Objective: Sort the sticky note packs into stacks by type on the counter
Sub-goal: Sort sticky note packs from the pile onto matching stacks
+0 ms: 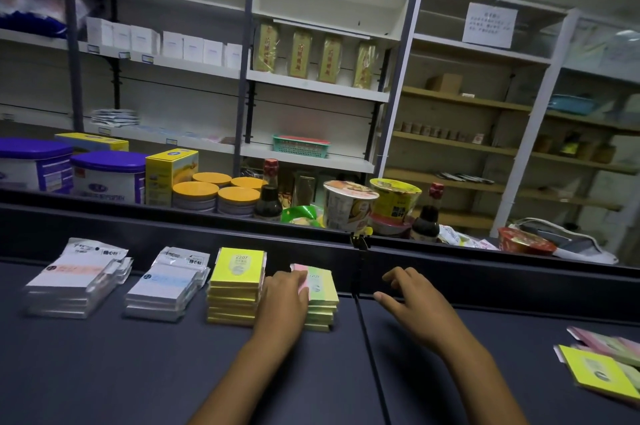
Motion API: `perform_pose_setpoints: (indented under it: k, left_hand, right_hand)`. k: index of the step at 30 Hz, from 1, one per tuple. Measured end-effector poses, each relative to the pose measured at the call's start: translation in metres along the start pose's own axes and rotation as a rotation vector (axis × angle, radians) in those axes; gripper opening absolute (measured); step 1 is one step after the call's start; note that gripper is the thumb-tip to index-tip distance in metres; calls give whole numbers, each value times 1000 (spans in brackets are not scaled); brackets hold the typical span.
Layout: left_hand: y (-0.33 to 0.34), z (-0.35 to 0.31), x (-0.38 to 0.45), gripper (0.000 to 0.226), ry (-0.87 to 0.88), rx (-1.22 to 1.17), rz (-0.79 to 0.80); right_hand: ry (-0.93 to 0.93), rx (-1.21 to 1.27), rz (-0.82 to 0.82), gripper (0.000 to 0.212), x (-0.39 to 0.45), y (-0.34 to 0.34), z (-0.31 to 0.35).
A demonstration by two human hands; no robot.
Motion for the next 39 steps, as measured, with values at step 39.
perform_pose_setpoints:
  k: [39]
  left_hand:
    - [83, -294, -206, 31, 553, 190, 399]
  right_hand:
    - [313, -80, -62, 47, -326, -108, -201]
Point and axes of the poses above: each hand's wrist, its own x-axis towards the middle knuckle, its own y-axis out of the palm, z = x × y, the point moved 2 cm from there along x, towards the middle knuckle, and after that the axes turned 9 degrees about z, right-handed, at the moved point
